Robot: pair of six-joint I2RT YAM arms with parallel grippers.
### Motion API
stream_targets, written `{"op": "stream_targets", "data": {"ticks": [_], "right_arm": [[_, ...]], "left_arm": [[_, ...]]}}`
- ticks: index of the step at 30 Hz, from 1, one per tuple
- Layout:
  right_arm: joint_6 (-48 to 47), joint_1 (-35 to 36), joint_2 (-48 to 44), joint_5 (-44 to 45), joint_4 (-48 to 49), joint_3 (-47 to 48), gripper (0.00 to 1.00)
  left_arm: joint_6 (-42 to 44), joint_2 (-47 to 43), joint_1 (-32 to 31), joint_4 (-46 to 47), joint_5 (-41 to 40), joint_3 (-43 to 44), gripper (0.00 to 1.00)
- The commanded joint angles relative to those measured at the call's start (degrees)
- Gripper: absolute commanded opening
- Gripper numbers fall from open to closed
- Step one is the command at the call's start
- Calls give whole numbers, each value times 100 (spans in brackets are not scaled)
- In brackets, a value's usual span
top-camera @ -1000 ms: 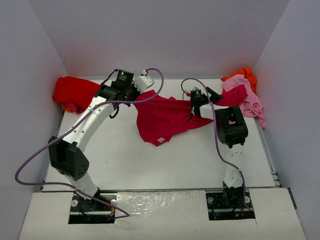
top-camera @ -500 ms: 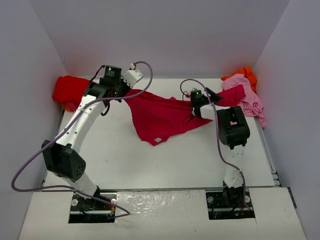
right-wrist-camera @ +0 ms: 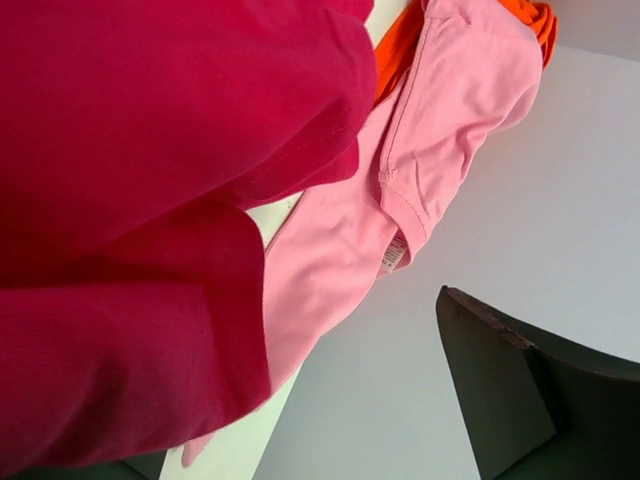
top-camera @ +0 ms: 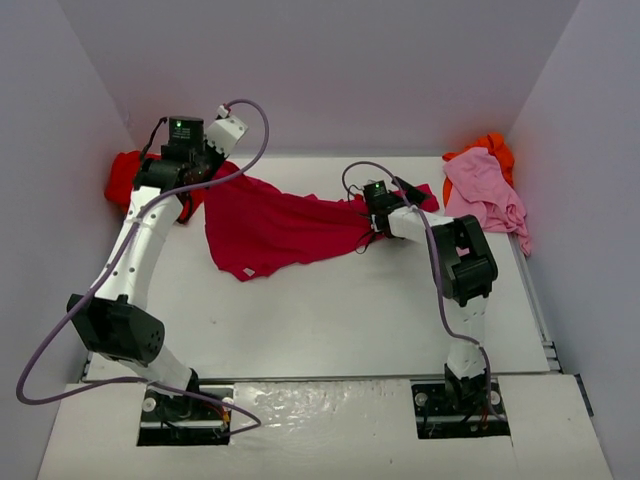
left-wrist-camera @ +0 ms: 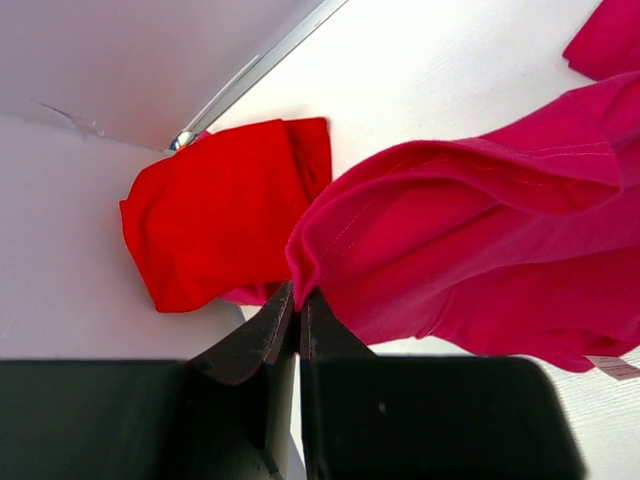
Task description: Fold and stack the t-shirts
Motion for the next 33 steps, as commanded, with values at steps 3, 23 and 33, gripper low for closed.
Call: {"op": "stream_targets", "data": {"ticks": [3,23,33], "right_arm": [[199,-256,75,-193,-87,154,57],[291,55,-306,-1342,-659,106,72],[265,20,-482,-2208,-1500,660,71]], "left_arm": [[42,-360,37,145,-39,210,0],[25,-339,28,195,19,135,0],[42,-342,37,181,97,94,0]]}}
